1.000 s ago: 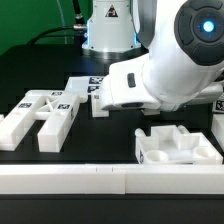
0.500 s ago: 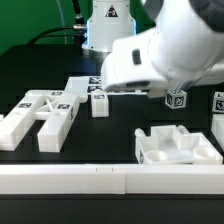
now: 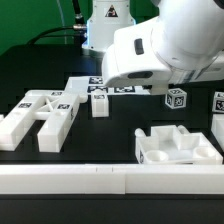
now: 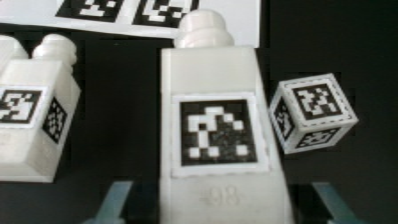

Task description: Assemble chair

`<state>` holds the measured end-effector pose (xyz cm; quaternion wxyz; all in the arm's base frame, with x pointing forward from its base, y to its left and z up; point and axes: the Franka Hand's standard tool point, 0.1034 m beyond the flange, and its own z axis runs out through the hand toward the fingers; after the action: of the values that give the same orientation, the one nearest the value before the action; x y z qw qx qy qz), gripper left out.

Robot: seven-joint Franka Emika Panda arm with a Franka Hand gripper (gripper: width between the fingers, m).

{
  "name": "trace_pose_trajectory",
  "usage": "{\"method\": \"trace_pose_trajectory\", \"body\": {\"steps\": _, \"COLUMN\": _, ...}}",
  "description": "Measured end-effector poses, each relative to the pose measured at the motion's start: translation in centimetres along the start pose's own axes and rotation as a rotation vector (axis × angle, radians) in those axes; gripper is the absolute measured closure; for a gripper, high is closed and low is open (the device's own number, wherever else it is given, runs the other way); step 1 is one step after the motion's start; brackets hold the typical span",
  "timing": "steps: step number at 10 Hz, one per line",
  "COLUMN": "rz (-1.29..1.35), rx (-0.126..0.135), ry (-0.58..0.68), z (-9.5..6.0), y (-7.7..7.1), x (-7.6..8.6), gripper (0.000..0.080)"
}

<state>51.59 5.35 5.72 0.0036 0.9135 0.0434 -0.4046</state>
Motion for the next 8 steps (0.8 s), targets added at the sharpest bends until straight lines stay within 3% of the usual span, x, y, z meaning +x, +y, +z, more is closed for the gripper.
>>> {"method": "trace_pose_trajectory", "body": {"steps": 1, "rz": 0.000, "rx": -0.001, "ry": 0.082, "z": -1.0, "y": 0.0, "x": 0.5, "gripper": 0.0508}}
{"method": "trace_pose_trajectory", "body": {"steps": 2, "rz": 0.001, "rx": 0.000, "ry": 0.114, "z": -2.5, "y": 0.1, "x": -0.3, "gripper": 0.0508}}
{"method": "trace_pose_trajectory", "body": {"steps": 5, "rz": -0.001, "rx": -0.003, "ry": 0.284, "z": -6.9, "y": -0.1, "x": -0.6, "gripper": 0.0508}}
{"method": "trace_pose_trajectory", "body": {"steps": 8, "rz": 0.001, "rx": -0.006, "ry": 0.490, "z": -7.0, "y": 0.1, "x": 0.0, "gripper": 0.0508}}
